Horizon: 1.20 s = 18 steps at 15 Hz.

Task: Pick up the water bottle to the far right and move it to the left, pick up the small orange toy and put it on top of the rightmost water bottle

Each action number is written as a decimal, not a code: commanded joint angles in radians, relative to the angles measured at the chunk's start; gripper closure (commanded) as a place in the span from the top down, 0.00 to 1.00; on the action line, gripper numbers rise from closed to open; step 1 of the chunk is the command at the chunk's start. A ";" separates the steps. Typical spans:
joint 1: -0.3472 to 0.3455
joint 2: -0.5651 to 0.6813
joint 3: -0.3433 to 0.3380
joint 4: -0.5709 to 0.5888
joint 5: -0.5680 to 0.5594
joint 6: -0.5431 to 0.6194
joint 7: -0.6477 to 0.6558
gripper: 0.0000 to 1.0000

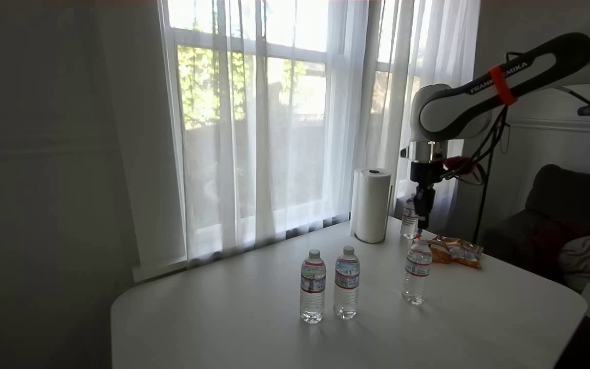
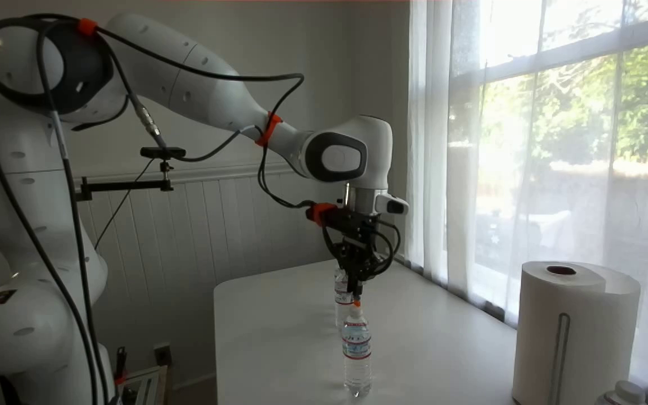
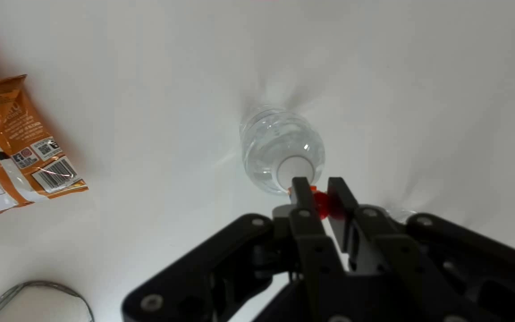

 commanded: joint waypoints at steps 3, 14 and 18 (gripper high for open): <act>-0.001 -0.026 0.000 -0.017 -0.038 -0.037 -0.004 0.04; -0.001 -0.018 0.000 -0.014 -0.047 -0.045 -0.006 0.04; 0.000 -0.016 0.000 -0.014 -0.045 -0.039 -0.008 0.04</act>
